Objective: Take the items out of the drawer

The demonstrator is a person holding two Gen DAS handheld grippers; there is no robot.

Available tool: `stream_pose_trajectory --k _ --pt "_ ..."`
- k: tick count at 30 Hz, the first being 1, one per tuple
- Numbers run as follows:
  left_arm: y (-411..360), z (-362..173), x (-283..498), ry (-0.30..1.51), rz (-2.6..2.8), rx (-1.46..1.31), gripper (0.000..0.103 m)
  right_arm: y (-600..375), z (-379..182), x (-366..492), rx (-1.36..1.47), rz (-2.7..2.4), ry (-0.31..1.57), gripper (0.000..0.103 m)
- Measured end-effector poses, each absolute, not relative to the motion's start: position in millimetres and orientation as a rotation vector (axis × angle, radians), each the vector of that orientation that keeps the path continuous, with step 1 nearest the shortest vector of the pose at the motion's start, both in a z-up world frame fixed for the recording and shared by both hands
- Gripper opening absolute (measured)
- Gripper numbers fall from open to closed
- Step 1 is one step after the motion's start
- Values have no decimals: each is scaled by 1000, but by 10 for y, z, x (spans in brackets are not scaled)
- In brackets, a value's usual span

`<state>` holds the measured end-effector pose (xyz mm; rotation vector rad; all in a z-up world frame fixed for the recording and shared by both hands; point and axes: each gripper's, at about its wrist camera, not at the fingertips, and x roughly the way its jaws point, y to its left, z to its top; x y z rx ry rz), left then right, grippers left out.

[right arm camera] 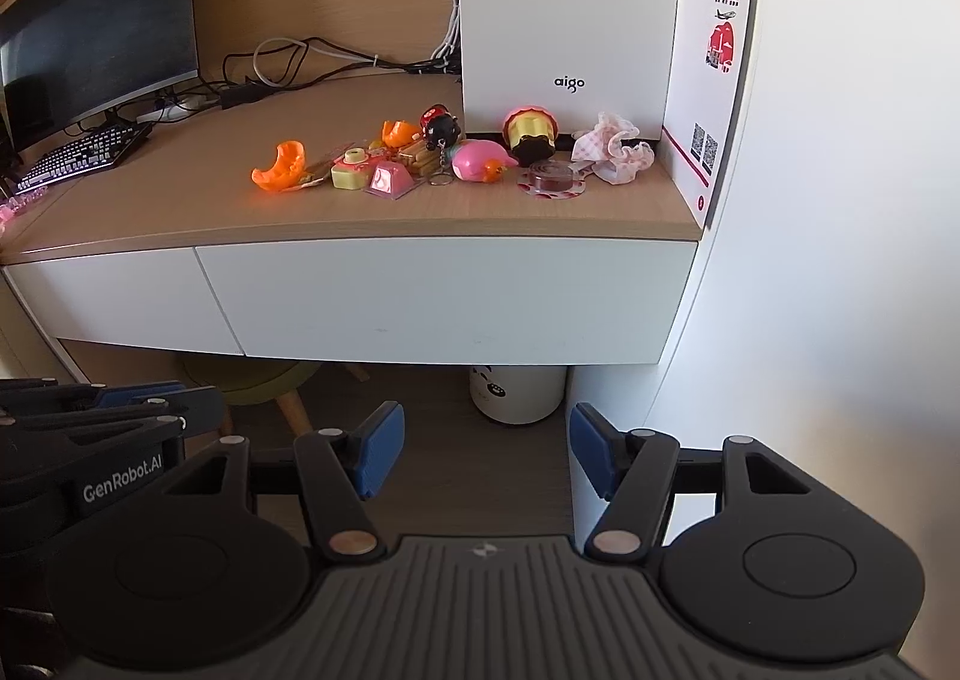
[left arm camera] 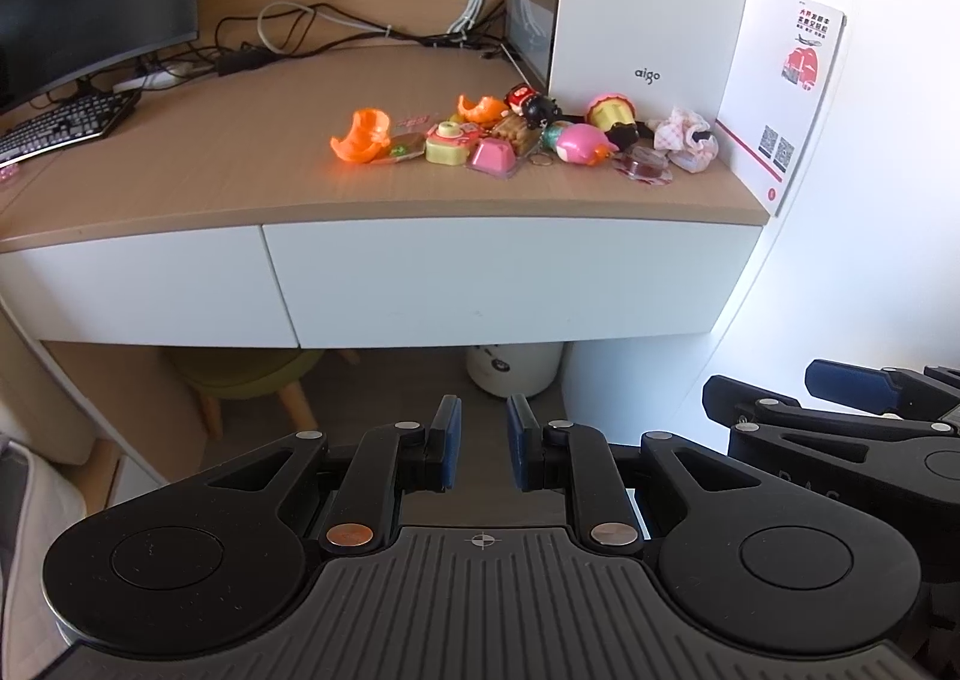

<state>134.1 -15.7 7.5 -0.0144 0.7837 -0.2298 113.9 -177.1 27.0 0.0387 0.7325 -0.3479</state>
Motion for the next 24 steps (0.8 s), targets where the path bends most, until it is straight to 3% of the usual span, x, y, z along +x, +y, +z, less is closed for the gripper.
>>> stream_pose_trajectory --k 24 --pt "-192 70 1332 783 -252 -10 19 -1793 276 1133 59 -348 732 62"
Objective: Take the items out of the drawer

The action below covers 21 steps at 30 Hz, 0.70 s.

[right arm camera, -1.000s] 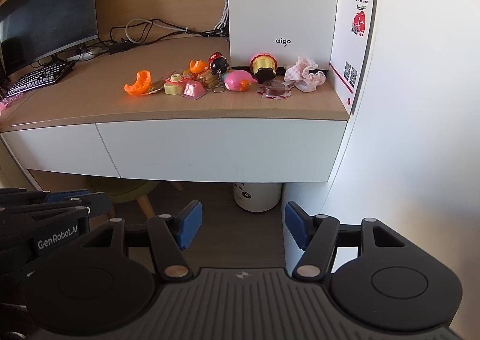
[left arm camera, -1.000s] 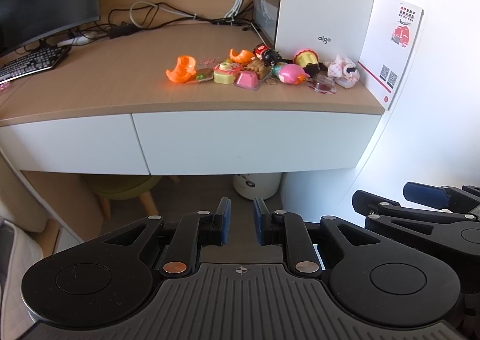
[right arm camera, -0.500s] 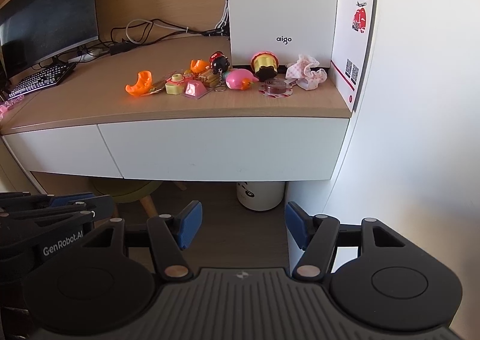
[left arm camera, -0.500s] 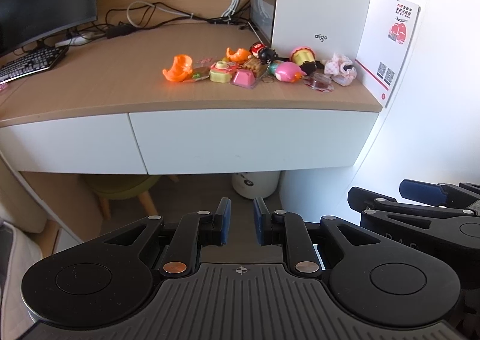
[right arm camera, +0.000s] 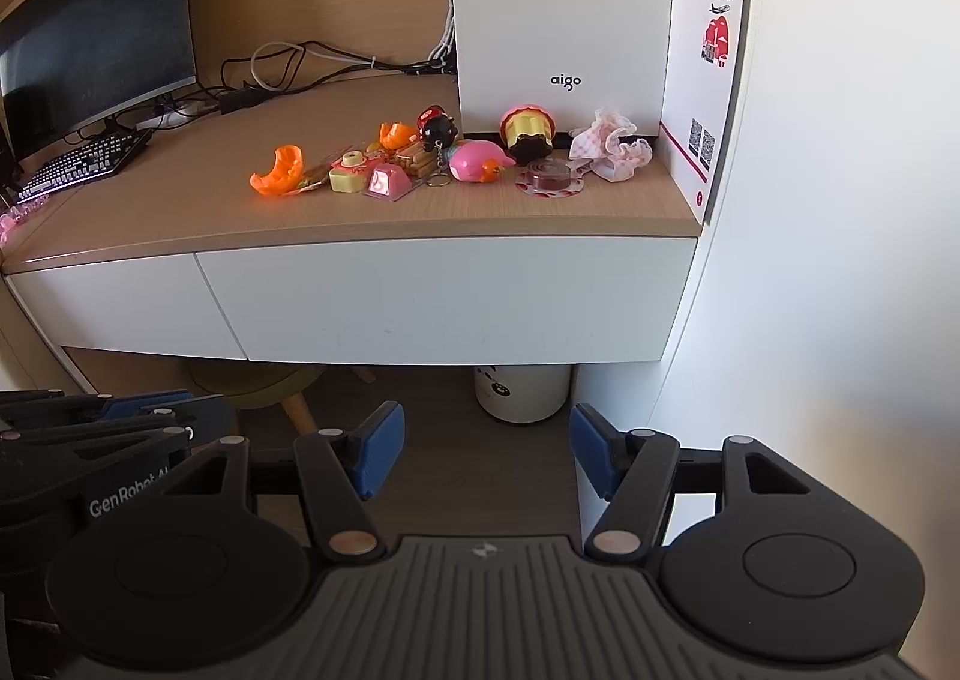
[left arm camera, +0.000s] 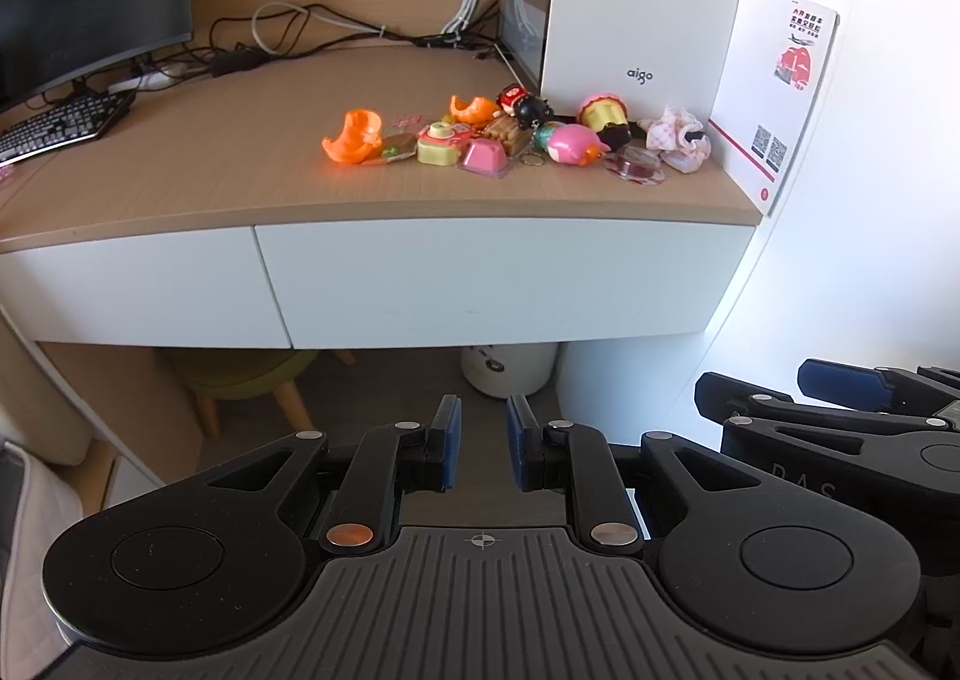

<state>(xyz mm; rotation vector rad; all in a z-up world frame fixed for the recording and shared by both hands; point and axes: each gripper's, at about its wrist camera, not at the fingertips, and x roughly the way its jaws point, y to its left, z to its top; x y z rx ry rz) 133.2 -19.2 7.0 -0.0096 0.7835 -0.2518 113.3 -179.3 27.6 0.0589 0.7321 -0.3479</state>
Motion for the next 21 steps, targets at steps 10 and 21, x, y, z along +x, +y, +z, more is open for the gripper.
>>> stream_pose_trajectory --k 10,21 --pt "-210 38 1358 796 -263 -5 19 -1825 277 1126 69 -352 735 62" --pt "-212 24 1354 799 -269 -7 19 -1853 262 1123 74 -356 739 62"
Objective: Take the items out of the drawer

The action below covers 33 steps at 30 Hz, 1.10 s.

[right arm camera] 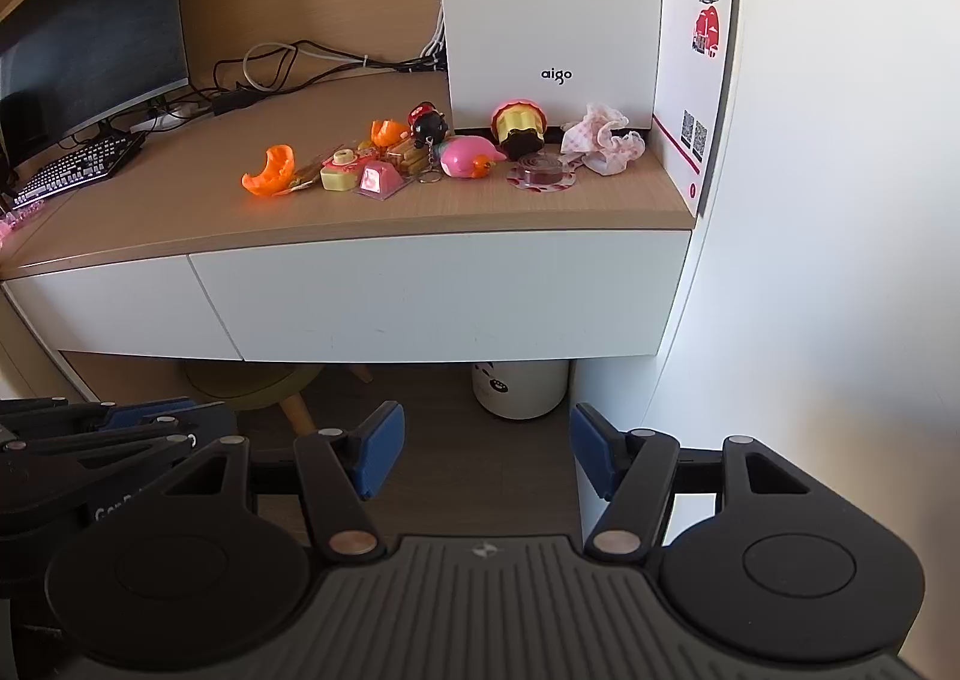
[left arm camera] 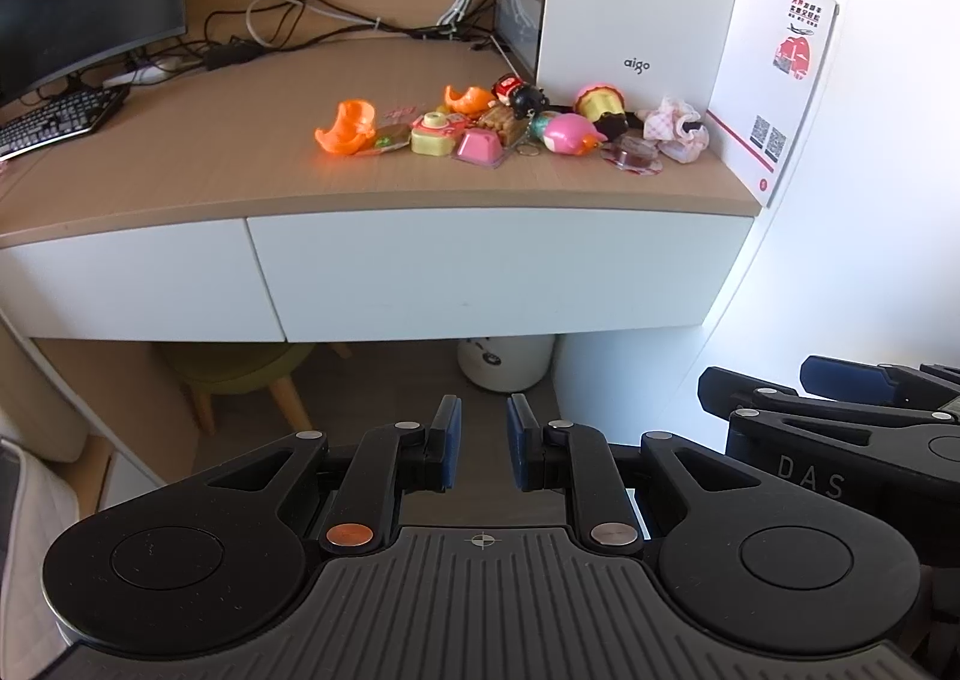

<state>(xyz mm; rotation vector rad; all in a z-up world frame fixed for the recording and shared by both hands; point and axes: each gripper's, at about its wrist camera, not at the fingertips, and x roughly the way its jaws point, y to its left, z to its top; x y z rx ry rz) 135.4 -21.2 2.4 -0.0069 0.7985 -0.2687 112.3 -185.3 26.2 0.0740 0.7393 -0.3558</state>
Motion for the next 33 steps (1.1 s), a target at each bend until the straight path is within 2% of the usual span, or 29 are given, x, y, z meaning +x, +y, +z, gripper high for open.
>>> stream_pose_trajectory --k 33 --pt "-201 -26 1372 811 -276 -7 19 -1881 227 1117 89 -363 754 62"
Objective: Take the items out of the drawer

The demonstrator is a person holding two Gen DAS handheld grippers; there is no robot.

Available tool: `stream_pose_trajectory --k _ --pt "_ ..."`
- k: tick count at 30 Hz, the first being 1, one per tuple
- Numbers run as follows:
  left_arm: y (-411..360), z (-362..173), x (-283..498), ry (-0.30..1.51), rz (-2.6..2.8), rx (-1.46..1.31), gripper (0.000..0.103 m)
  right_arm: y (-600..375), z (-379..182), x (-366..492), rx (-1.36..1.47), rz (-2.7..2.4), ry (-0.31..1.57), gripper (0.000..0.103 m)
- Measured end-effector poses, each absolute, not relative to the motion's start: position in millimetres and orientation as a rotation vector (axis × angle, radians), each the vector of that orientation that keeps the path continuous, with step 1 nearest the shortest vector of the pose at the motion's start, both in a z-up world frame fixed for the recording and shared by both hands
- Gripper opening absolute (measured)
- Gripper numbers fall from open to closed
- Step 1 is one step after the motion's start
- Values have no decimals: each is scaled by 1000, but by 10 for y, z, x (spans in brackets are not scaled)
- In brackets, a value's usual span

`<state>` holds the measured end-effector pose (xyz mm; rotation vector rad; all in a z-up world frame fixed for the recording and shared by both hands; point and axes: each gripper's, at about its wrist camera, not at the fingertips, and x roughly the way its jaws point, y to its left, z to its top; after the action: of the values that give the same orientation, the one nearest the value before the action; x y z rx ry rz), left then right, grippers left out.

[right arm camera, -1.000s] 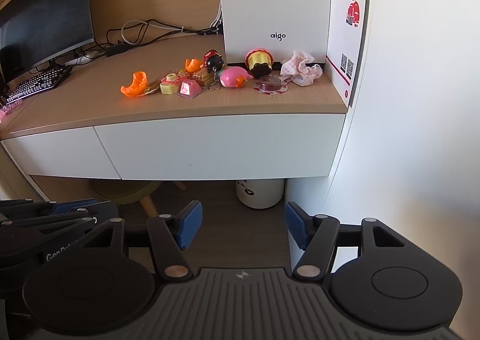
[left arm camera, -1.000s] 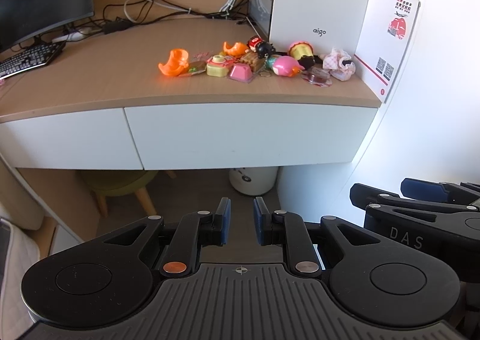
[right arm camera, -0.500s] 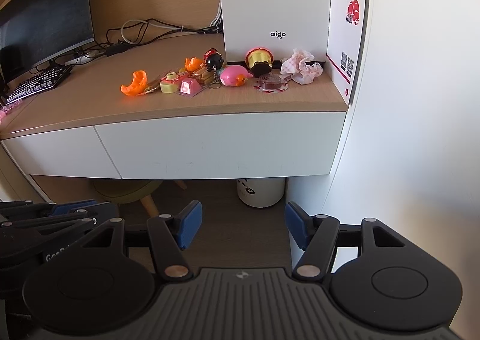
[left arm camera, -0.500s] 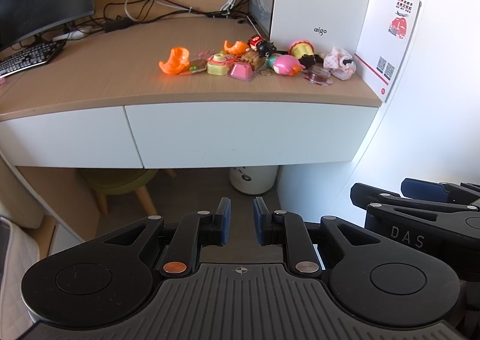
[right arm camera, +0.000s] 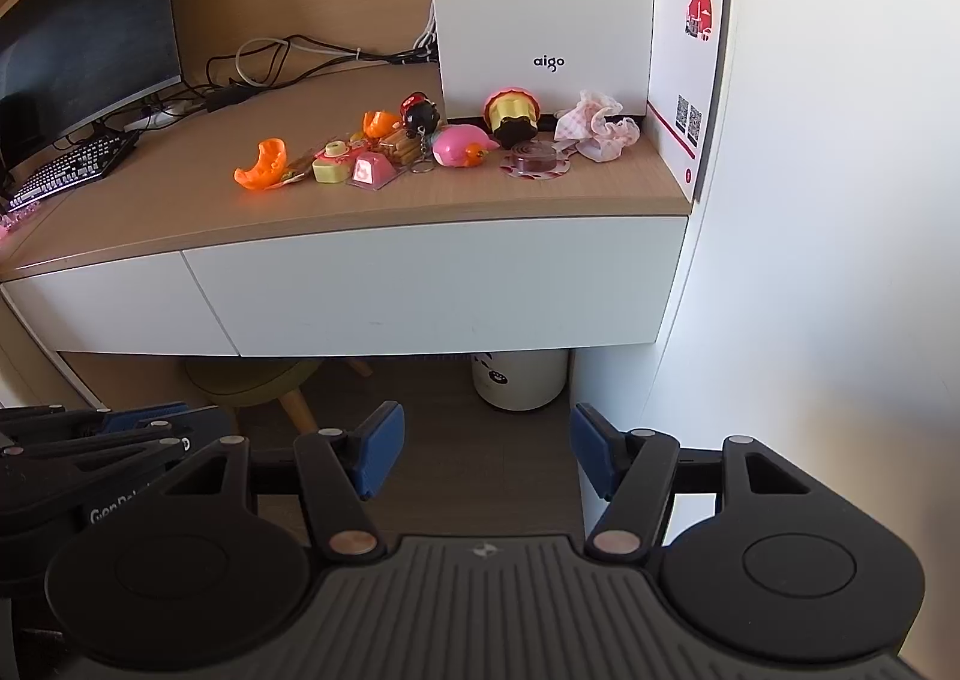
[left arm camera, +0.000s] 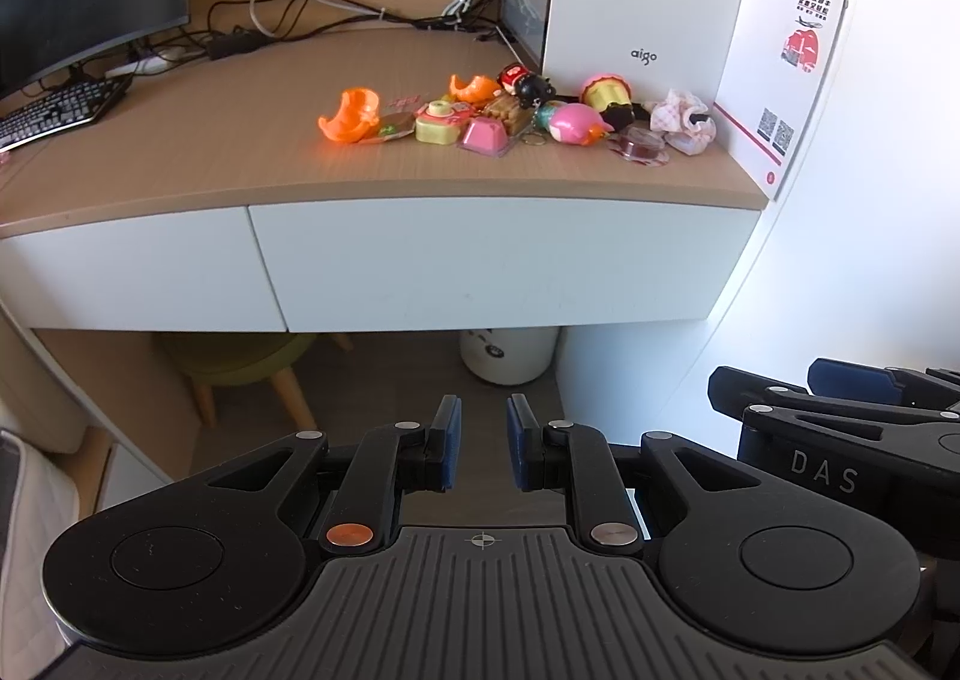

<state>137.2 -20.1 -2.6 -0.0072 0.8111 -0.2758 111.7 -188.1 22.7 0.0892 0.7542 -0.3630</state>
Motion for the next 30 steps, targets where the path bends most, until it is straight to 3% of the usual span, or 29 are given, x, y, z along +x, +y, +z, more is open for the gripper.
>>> stream_pose_trajectory --k 30 --pt "-191 -39 1389 819 -284 -19 19 -1891 208 1111 97 -371 753 62"
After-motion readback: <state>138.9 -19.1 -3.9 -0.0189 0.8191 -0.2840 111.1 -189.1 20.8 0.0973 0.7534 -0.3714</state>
